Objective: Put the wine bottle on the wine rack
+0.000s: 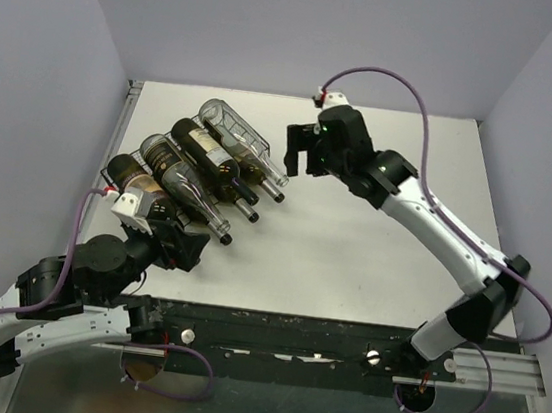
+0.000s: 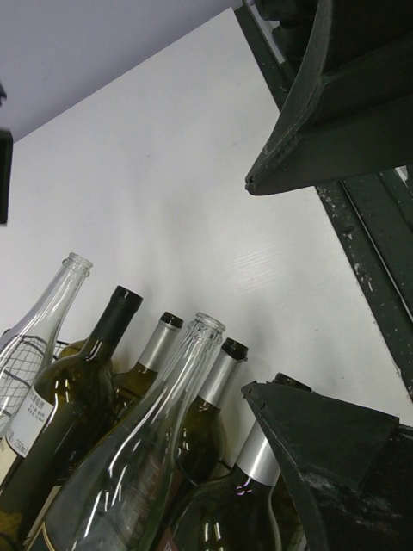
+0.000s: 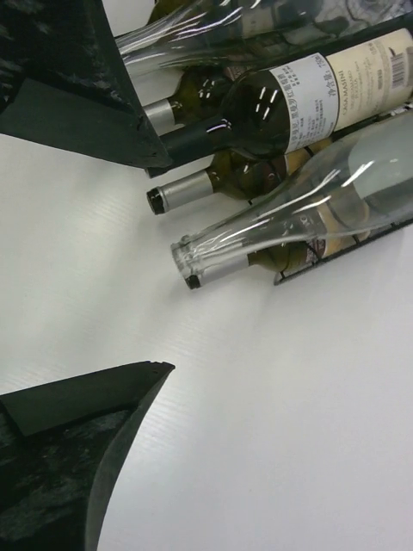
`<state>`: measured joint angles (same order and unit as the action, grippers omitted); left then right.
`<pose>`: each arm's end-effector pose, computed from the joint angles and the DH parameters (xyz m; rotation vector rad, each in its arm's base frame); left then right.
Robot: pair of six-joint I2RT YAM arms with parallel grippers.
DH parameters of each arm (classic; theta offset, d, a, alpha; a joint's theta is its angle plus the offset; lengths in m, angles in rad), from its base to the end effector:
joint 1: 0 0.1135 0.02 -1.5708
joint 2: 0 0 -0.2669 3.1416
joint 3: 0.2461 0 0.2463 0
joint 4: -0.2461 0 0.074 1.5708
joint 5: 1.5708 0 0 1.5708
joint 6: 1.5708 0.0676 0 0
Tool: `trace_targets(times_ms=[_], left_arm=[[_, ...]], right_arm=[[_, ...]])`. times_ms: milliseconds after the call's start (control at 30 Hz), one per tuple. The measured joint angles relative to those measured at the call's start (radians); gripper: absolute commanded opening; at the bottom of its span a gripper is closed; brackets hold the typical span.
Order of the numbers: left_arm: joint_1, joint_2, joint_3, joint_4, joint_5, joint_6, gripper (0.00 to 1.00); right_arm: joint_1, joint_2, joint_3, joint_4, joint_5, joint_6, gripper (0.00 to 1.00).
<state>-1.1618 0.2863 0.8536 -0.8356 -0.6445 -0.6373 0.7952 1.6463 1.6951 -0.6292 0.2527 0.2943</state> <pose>0.0598 -0.0358 0.3339 0.0240 1.8386 -0.6935 0.2868 0.2684 0.3748 -0.3896 2.1174 0.3678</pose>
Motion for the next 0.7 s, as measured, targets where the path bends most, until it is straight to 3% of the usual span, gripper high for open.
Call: trace_targets(times_ms=[300,700], left_arm=[[0.0,-0.013,0.052,-0.095,0.002,-0.04,0.99],[0.0,-0.142,0.091,-0.235,0.002,-0.068,0.99]], right_arm=[[0.0,-0.425,-0.314,-0.082,0.153,0.139,1.0],[0.0,-0.734,-0.344,-0.237,0.186,0.211,1.0]])
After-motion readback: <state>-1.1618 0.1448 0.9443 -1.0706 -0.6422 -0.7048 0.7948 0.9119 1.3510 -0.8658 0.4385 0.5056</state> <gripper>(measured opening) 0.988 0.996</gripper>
